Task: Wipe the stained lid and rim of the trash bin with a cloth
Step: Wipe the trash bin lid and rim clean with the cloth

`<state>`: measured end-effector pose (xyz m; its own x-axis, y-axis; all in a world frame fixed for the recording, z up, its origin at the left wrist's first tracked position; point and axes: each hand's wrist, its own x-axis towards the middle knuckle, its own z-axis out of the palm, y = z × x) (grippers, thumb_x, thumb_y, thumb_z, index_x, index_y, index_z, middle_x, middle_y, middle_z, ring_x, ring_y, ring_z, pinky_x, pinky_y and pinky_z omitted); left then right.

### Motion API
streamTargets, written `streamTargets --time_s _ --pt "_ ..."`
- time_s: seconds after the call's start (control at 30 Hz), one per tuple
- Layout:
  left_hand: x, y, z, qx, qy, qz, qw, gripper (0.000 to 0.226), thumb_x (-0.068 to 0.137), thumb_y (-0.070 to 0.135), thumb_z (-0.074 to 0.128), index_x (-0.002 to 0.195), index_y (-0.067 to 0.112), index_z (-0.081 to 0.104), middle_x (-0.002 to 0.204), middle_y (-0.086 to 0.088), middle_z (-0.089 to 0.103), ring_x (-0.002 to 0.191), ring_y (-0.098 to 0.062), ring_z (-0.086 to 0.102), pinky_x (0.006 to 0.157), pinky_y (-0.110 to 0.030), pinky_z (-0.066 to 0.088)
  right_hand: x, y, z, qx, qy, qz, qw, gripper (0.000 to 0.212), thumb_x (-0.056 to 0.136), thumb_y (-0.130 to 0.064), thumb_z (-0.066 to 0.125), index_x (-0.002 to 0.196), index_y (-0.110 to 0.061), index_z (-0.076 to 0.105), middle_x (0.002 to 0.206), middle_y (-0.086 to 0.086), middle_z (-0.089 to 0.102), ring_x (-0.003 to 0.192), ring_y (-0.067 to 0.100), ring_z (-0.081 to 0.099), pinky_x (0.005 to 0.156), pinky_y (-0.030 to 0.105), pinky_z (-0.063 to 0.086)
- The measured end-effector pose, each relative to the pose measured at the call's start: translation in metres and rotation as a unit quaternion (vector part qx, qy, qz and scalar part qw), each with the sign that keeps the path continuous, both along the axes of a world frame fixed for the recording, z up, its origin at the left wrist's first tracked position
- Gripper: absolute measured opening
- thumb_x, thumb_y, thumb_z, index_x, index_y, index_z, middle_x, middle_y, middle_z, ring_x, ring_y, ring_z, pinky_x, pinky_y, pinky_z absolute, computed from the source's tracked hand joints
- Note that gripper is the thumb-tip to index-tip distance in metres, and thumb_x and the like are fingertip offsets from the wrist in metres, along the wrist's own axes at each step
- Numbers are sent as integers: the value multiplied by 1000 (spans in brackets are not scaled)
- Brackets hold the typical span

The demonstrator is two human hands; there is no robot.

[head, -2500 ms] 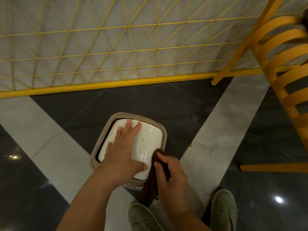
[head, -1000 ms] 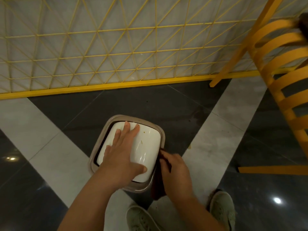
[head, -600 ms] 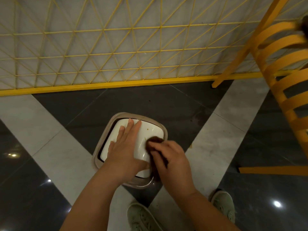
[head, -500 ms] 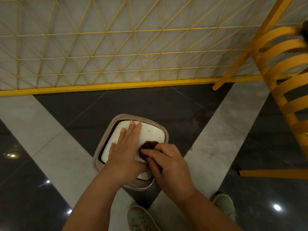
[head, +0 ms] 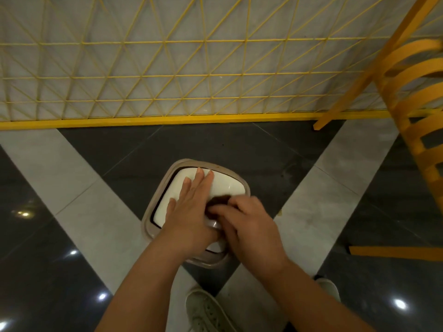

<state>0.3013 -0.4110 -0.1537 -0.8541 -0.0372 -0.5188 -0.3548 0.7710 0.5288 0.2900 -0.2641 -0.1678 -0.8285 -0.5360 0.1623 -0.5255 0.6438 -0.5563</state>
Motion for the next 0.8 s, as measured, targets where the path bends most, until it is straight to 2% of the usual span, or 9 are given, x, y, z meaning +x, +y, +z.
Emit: streamTargets --time_s 0.1,0.2,0.27,0.37,0.47,0.53,0.6,0.67,0.8 --pt "-1 1 3 -14 -12 -6 1000 117 75 34 75 145 39 -19 152 19 -27 142 -10 -22 118 -47 0 -42 -9 11 70 -12 -50 996 26 91 -31 49 111 -33 66 105 -1 56 96 19 50 71 29 50" --pt "0 2 9 -22 -17 -9 1000 119 76 33 74 143 36 -25 154 16 -25 144 -14 -18 119 -47 4 -73 -13 13 102 -57 -73 990 27 96 -32 45 116 -37 63 110 -5 51 102 15 45 73 27 43" --pt "3 0 11 -14 -3 24 1000 124 73 35 77 142 35 -26 154 15 -21 145 -16 -11 119 -46 7 -84 -12 13 100 -103 -67 987 27 97 -32 44 116 -39 62 114 -7 54 105 14 47 77 26 42" --pt "14 -14 11 -78 67 83 991 138 56 49 85 144 36 -21 155 14 -22 145 -16 -15 116 -46 -1 -91 -5 17 74 -215 -85 970 27 97 -30 46 117 -38 62 116 -8 59 96 10 51 82 26 43" --pt "34 -31 8 -113 58 157 979 142 47 61 83 145 37 -17 157 10 -20 146 -20 -10 116 -52 11 -84 5 19 70 -269 -95 956 27 97 -26 47 117 -35 63 114 -10 63 91 6 50 82 23 40" --pt "48 -40 6 -98 -22 203 974 141 40 71 79 147 36 -6 159 3 -2 145 -29 10 111 -55 25 -73 12 19 57 -294 -112 947 26 97 -26 48 117 -34 64 112 -10 64 92 6 51 83 23 41" --pt "56 -46 6 -46 -81 244 965 132 34 76 77 144 34 16 146 -1 34 128 -27 41 101 -51 41 -58 18 16 39 -314 -135 939 26 97 -26 49 117 -32 64 112 -10 64 96 7 54 90 26 43" --pt "59 -46 8 3 -87 255 963 117 39 67 82 138 33 28 129 6 48 114 -22 50 95 -45 47 -42 23 13 31 -324 -163 931 25 96 -28 50 116 -33 64 112 -9 65 97 9 55 92 29 44" --pt "57 -49 11 83 -69 279 954 100 56 33 89 136 34 28 116 6 47 108 -23 50 91 -46 50 -7 34 6 13 -320 -208 924 25 95 -31 52 117 -36 61 112 -11 63 94 6 54 87 24 43"
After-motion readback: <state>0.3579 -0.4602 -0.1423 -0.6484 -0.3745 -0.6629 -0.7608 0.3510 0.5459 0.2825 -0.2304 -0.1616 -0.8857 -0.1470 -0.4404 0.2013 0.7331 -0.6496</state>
